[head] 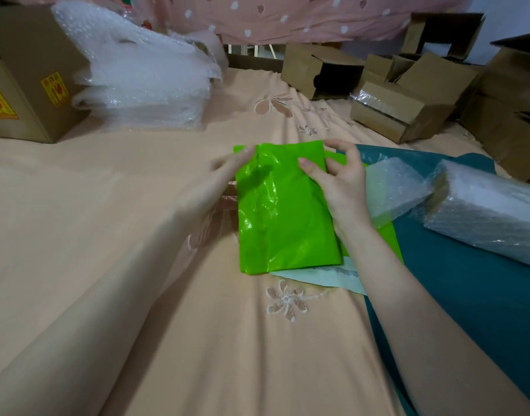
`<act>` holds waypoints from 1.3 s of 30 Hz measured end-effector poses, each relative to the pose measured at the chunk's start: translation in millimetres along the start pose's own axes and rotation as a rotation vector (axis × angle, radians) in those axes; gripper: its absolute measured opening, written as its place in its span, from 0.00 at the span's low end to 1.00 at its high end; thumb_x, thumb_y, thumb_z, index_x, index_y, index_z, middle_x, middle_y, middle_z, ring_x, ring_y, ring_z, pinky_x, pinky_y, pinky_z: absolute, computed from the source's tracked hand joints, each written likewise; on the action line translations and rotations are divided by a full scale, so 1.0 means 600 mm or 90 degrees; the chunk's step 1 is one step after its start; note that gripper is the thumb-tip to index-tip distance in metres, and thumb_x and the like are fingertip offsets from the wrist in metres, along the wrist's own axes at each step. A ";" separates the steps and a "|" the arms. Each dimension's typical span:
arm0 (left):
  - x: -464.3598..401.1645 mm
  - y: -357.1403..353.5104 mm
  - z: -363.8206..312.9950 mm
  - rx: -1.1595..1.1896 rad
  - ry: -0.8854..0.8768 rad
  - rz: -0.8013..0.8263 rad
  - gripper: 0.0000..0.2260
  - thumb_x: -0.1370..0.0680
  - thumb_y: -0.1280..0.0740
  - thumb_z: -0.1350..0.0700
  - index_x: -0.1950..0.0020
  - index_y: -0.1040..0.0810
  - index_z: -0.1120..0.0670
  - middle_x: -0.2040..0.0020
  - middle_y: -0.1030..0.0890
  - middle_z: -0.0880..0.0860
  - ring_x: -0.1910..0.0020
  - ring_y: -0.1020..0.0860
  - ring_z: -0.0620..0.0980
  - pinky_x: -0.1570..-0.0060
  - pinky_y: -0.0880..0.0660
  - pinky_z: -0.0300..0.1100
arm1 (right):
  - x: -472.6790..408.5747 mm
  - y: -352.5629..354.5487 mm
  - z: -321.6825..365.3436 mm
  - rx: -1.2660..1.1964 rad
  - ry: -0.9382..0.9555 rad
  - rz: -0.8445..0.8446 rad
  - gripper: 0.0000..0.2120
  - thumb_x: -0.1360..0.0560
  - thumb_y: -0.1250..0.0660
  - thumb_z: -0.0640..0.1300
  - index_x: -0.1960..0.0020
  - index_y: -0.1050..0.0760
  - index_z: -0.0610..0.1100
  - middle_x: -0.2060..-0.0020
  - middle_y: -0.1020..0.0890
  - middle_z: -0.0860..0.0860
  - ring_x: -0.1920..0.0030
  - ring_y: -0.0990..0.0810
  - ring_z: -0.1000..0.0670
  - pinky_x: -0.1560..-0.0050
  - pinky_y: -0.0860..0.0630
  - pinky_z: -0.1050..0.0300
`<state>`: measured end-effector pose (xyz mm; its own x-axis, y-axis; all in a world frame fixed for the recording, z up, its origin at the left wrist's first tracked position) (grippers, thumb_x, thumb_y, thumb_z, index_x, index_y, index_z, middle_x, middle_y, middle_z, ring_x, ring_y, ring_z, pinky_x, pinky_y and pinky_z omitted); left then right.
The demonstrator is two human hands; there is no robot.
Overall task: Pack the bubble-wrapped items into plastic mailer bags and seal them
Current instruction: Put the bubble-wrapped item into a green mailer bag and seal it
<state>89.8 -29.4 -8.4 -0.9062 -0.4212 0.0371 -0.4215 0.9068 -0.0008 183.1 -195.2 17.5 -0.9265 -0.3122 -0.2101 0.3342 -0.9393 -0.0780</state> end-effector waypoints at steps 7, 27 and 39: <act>-0.004 0.019 -0.004 0.029 -0.067 -0.077 0.06 0.25 0.31 0.52 0.57 0.19 0.54 0.62 0.15 0.50 0.64 0.18 0.46 0.60 0.21 0.41 | 0.007 -0.029 -0.022 -0.021 -0.078 0.076 0.15 0.26 0.31 0.43 0.43 0.31 0.45 0.56 0.18 0.47 0.57 0.18 0.52 0.50 0.22 0.56; 0.016 0.107 -0.016 0.147 -0.144 -0.367 0.09 0.28 0.29 0.58 0.59 0.30 0.51 0.64 0.24 0.48 0.67 0.23 0.43 0.61 0.23 0.45 | 0.022 -0.046 -0.051 -0.058 -0.167 0.078 0.27 0.28 0.31 0.32 0.38 0.42 0.47 0.58 0.19 0.51 0.61 0.19 0.54 0.68 0.22 0.60; -0.007 0.157 -0.060 -0.282 -0.267 -0.312 0.12 0.23 0.36 0.59 0.39 0.30 0.53 0.64 0.25 0.50 0.69 0.28 0.37 0.66 0.32 0.32 | -0.065 -0.102 -0.012 0.251 0.021 0.046 0.18 0.33 0.32 0.31 0.48 0.30 0.46 0.59 0.21 0.40 0.60 0.23 0.42 0.56 0.25 0.51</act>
<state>55.0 58.2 27.4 -0.5947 -0.6655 -0.4510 -0.8039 0.5010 0.3205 200.4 -124.7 23.6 -0.8951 -0.3801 -0.2332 0.2999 -0.9001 0.3161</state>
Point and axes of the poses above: each hand's wrist, its own x-axis away from the middle knuckle, its own y-axis out of the back of the hand, z = x × y, the point moved 9 cm from there along -x, towards the middle knuckle
